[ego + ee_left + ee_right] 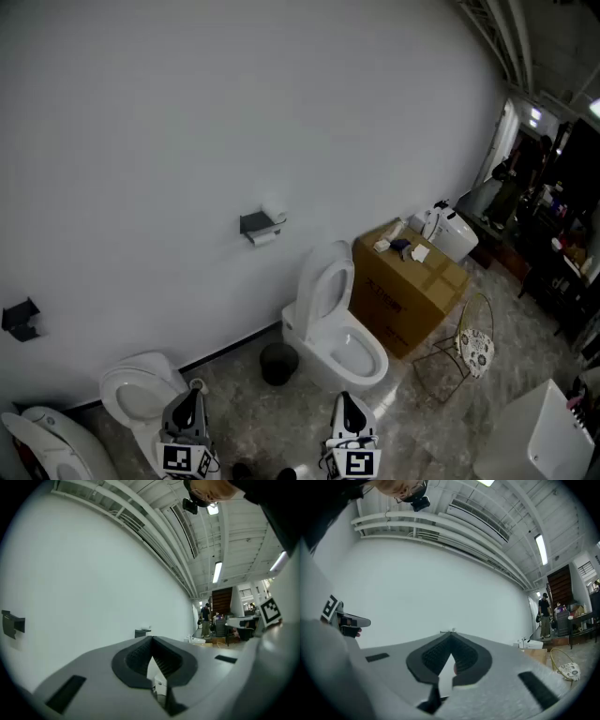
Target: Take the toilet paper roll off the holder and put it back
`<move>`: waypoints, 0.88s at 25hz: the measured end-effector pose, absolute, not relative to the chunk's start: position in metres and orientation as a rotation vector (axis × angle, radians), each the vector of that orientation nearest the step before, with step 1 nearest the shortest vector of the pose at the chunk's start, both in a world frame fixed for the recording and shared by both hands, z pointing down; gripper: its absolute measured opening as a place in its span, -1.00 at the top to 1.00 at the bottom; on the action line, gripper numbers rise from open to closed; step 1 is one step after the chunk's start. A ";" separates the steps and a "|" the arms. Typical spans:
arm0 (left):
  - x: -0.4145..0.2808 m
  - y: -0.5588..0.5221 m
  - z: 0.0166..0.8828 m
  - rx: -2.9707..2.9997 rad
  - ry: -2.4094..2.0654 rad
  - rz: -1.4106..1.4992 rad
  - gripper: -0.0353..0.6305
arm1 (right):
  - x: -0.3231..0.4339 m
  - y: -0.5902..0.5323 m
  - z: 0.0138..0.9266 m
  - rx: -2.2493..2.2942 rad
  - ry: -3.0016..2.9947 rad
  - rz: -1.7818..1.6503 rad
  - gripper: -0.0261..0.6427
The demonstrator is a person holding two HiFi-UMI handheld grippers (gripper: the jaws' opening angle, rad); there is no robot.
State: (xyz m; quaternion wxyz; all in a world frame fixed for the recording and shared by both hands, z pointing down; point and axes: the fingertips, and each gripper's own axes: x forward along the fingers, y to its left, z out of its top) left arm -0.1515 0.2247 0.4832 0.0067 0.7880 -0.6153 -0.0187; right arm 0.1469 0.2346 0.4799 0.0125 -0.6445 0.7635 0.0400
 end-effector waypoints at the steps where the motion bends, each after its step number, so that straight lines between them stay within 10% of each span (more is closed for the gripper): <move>1: -0.152 0.225 0.483 2.467 -1.925 -0.058 0.89 | 0.146 0.235 0.480 -2.005 2.382 0.133 0.92; 22: -0.150 0.223 0.485 2.479 -1.908 -0.062 0.89 | 0.146 0.231 0.475 -2.028 2.354 0.106 0.92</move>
